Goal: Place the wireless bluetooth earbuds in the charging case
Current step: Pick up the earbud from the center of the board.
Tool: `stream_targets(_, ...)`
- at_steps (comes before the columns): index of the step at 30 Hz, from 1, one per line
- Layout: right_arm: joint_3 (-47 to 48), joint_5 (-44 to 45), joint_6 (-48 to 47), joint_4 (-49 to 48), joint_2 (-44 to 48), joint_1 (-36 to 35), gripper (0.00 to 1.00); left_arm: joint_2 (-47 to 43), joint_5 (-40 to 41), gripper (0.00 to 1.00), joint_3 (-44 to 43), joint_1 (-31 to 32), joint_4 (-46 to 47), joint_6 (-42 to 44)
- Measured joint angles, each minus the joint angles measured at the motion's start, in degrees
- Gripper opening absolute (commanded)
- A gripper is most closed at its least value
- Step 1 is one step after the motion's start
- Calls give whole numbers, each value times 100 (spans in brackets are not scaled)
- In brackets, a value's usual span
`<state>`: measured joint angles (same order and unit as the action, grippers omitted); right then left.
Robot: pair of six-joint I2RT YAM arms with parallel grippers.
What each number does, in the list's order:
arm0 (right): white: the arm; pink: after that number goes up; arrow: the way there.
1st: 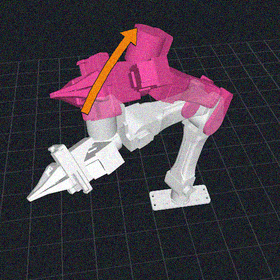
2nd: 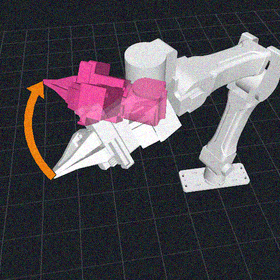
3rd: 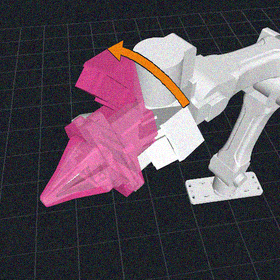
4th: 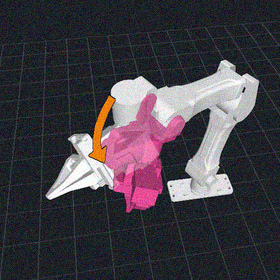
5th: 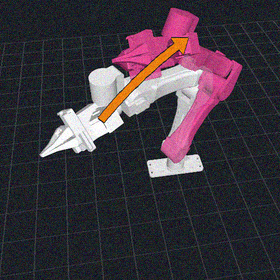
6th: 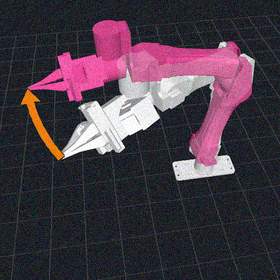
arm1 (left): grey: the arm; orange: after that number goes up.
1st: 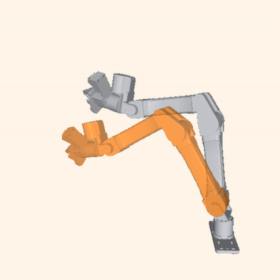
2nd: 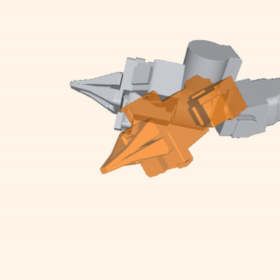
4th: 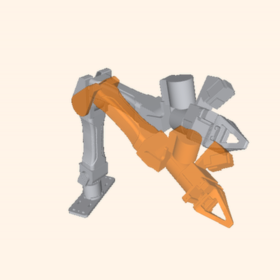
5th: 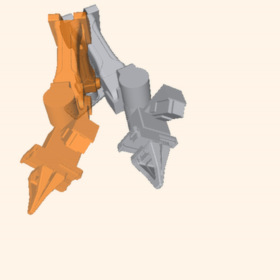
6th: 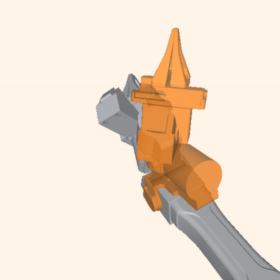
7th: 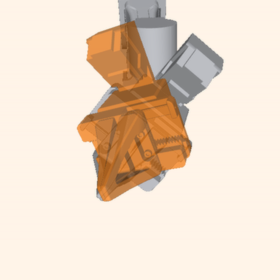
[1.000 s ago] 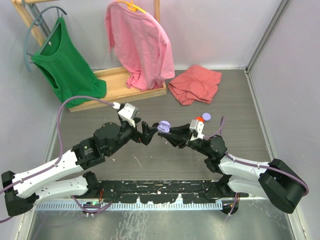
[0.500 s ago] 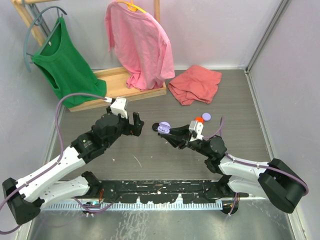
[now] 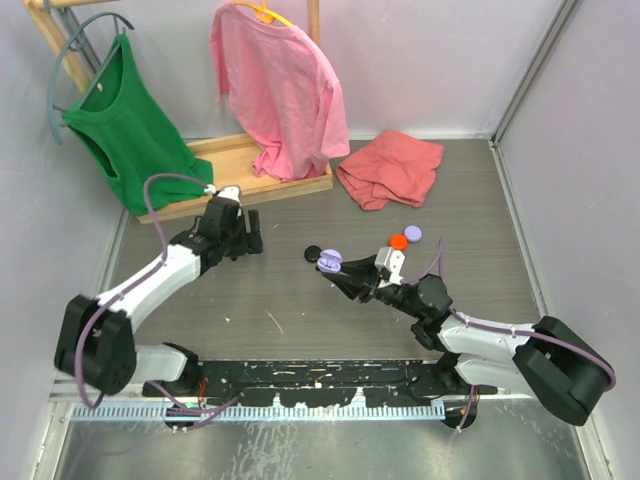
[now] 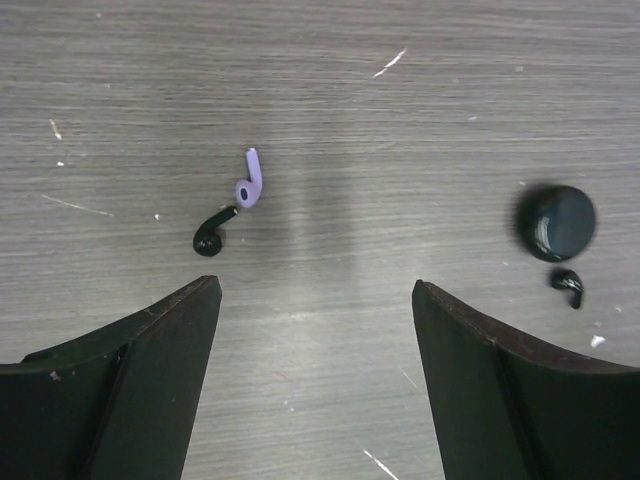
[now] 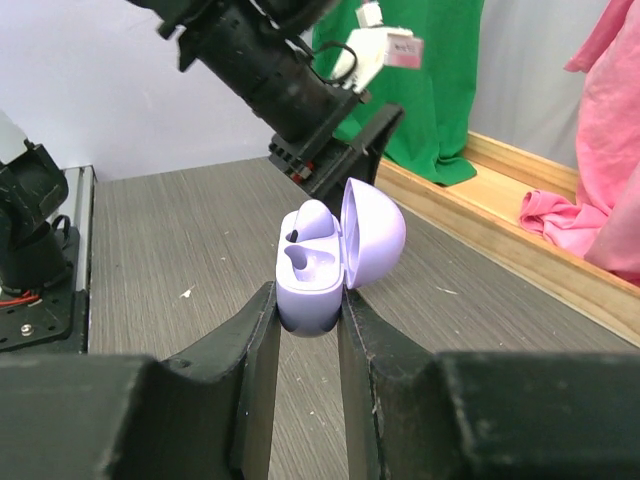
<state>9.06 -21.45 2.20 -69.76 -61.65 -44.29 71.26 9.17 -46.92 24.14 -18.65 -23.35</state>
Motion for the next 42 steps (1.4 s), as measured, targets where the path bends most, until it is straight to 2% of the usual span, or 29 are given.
stream_targets(8, -94, 83, -61, 0, -66, 0, 1, 1751, -354, 64, -817, -481, 24, 44)
stream_targets(15, -96, 109, -70, -2, -153, 0, 1, 2490, -407, 56, -1209, -601, 57, 186)
stream_targets(25, -96, 127, -83, -7, -188, 0, 1, 3023, -452, 45, -1480, -643, -9, 363)
stream_targets(33, -98, 127, -85, -7, -188, 0, 1, 3126, -531, 23, -1561, -656, -138, 479)
stream_targets(42, -105, 127, -83, -7, -184, 0, 1, 3108, -914, 25, -1545, -586, -223, 492)
